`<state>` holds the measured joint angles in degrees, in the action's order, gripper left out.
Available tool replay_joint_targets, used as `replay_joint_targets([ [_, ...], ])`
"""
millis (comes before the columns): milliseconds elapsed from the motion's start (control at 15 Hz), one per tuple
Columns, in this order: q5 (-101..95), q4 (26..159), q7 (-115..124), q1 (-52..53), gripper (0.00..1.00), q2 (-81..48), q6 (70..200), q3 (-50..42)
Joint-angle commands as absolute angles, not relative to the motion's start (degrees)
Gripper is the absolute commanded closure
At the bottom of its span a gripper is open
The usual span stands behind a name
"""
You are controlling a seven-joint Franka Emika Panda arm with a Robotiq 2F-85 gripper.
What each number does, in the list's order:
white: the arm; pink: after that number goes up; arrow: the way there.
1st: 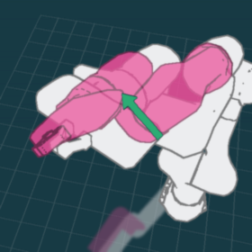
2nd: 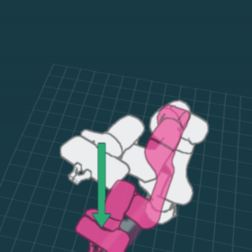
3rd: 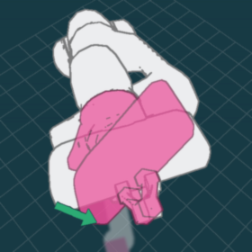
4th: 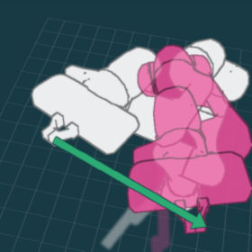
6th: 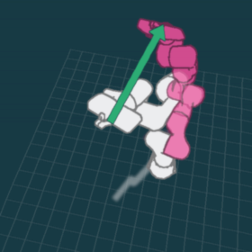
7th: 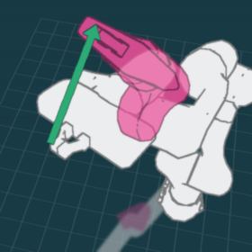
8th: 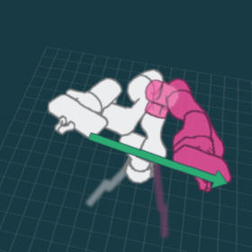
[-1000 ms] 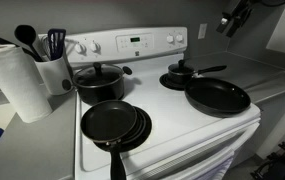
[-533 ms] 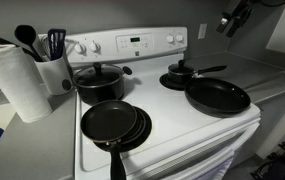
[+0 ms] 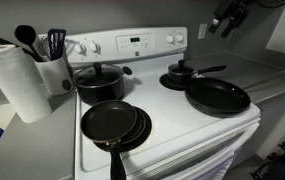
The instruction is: Take the lid off the small pot and put it on the stovetop
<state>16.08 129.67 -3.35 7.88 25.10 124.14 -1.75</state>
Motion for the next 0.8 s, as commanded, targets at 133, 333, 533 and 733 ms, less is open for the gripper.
replay_joint_targets([
  [133, 10.1, 135.1, 17.4, 4.0, 0.0, 21.9, 143.1, 9.1],
  [333, -0.1, 136.1, 33.0, -0.3, 0.0, 18.0, 150.0, 15.9],
  [533, -14.1, 134.9, 49.0, -11.8, 0.0, 12.5, 156.5, 25.2],
  [733, -11.4, 136.0, 45.3, -3.8, 0.0, 14.2, 154.0, 18.9],
])
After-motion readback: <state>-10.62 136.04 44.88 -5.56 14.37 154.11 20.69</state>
